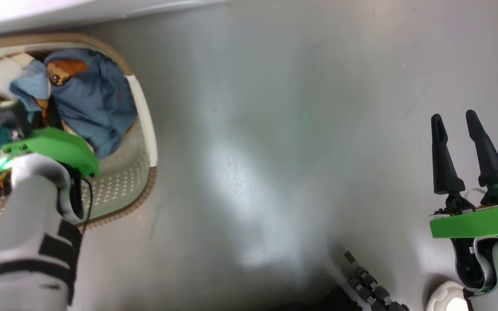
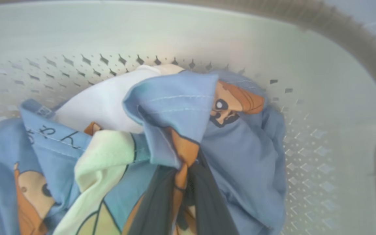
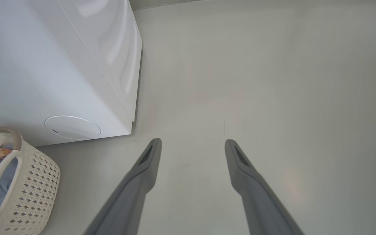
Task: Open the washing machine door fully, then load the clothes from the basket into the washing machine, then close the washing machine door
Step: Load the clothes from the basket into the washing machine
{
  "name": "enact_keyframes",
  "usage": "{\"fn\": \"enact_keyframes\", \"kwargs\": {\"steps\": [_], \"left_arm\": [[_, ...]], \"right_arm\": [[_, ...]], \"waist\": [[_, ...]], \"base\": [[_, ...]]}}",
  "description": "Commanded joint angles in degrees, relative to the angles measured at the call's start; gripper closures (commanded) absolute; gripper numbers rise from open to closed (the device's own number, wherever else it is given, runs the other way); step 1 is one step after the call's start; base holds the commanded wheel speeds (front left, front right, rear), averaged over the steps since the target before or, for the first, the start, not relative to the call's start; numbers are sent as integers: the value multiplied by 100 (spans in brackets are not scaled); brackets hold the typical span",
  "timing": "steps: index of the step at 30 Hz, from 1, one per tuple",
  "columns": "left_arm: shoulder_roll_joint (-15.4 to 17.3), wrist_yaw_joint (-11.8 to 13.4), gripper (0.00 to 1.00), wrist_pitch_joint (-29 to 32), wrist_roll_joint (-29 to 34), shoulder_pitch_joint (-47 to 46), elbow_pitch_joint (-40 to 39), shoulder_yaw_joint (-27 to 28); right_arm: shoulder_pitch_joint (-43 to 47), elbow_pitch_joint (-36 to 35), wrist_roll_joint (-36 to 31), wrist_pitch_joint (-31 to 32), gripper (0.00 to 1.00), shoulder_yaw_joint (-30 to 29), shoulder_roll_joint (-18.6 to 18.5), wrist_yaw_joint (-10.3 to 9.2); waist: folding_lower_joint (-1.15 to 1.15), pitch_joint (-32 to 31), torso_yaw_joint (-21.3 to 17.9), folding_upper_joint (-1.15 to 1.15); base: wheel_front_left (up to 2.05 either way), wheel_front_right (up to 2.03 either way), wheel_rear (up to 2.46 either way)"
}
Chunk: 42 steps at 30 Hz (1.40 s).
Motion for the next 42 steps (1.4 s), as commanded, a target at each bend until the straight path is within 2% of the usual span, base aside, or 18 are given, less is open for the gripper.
{"fn": "enact_keyframes", "kwargs": {"steps": [1,6,12,18,32,42], "left_arm": [[82,102,100,-58,77,532,-477,196],[-111,200,100,-59,210,1490,-1639,458],[-303,222,100,-59,316,2394,-2536,733],[-444,132,100,-59,276,3150,-3290,872],[-467,46,100,-60,-396,4316,-4037,504],[-468,-79,100,-60,-223,5080,-4599,315]], "right_arm": [[168,-87,12,-27,0,63,-102,9],[252,-26,-24,-27,0,73,-82,9],[401,50,-95,-27,0,94,-34,9],[598,118,-265,-27,0,159,28,9],[1276,202,-636,-27,0,342,158,9],[1839,221,-1048,-27,0,389,260,9]], "waist": [[0,-341,238,0],[0,-793,358,0],[0,-1401,436,0],[0,-2051,506,0],[0,-3641,789,0],[0,-4634,1063,0]], "base": [[0,0,0],[0,0,0],[0,0,0],[0,0,0],[0,0,0],[0,0,0]]}}
